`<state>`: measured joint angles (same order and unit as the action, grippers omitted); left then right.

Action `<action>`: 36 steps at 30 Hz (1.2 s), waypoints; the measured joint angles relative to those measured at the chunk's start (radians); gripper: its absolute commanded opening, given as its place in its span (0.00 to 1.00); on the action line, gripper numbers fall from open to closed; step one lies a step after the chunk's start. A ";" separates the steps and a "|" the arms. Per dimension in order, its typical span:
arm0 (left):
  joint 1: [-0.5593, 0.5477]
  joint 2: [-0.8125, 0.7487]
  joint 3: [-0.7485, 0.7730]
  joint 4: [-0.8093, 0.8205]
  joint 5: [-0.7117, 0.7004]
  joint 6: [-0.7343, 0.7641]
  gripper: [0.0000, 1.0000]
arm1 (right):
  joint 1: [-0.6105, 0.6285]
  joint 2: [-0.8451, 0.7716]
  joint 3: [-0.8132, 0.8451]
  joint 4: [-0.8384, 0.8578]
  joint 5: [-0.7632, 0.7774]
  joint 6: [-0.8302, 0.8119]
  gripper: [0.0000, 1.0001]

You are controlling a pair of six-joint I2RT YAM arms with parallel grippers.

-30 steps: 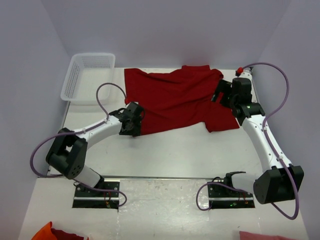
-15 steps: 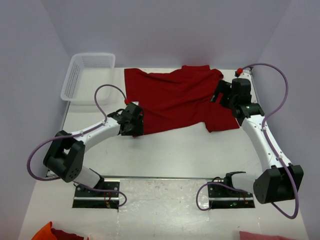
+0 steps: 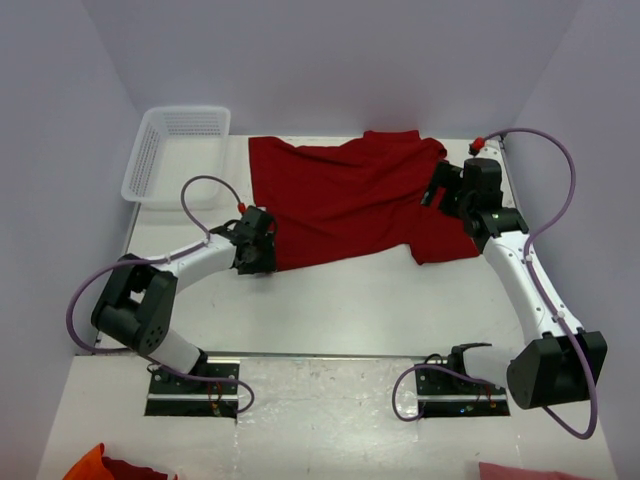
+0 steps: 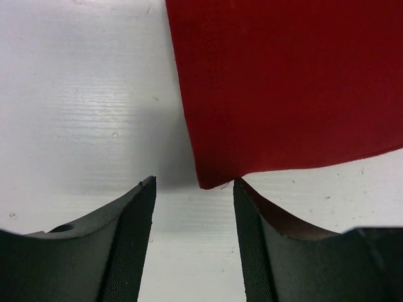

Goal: Fold and stack the t-shirts
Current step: Flatten out the tshirt

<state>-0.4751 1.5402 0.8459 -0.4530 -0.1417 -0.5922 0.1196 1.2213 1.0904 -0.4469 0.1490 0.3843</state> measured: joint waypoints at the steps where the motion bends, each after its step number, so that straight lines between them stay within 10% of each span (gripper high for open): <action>1: 0.005 0.000 -0.003 0.005 0.004 0.000 0.51 | 0.000 0.000 0.000 0.000 -0.003 0.000 0.99; 14: 0.016 0.040 -0.013 0.111 0.091 0.002 0.44 | 0.000 0.000 -0.002 0.001 -0.011 0.000 0.99; 26: 0.040 0.060 -0.015 0.156 0.120 0.002 0.00 | 0.000 0.000 -0.002 0.000 -0.018 0.000 0.99; 36: 0.049 -0.044 -0.059 0.056 0.078 -0.017 0.00 | 0.000 0.036 0.018 -0.044 0.018 0.029 0.99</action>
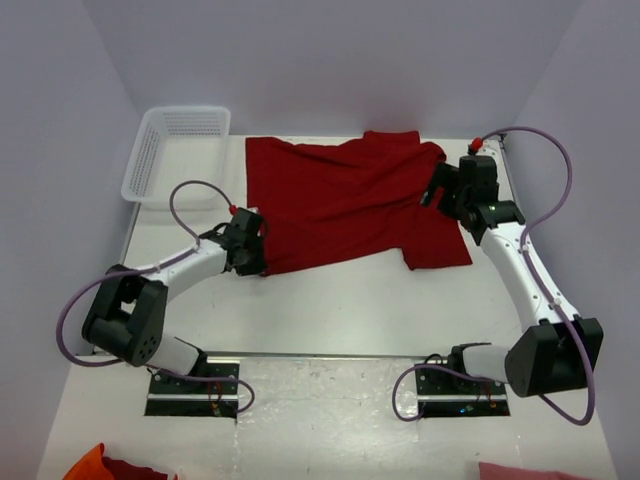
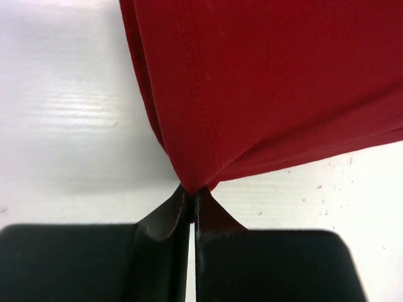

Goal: Fold and stack the t-shirts
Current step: Flatten out the tshirt

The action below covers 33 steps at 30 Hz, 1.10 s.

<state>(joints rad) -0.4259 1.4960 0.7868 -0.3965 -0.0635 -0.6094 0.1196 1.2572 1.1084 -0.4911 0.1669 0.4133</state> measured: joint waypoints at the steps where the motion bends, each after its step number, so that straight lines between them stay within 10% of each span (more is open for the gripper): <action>1: 0.002 -0.022 0.000 -0.020 -0.009 -0.002 0.00 | 0.000 0.020 0.018 -0.017 0.010 0.010 0.99; 14: 0.216 -0.116 0.048 -0.153 -0.152 0.020 0.00 | 0.027 0.111 -0.068 -0.158 0.043 0.168 0.89; 33: 0.236 -0.016 0.127 -0.144 -0.157 0.031 0.00 | 0.031 -0.044 -0.348 -0.225 0.006 0.325 0.63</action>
<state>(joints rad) -0.1902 1.4803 0.9138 -0.5404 -0.2203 -0.5781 0.1505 1.2129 0.7601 -0.7166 0.1734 0.7387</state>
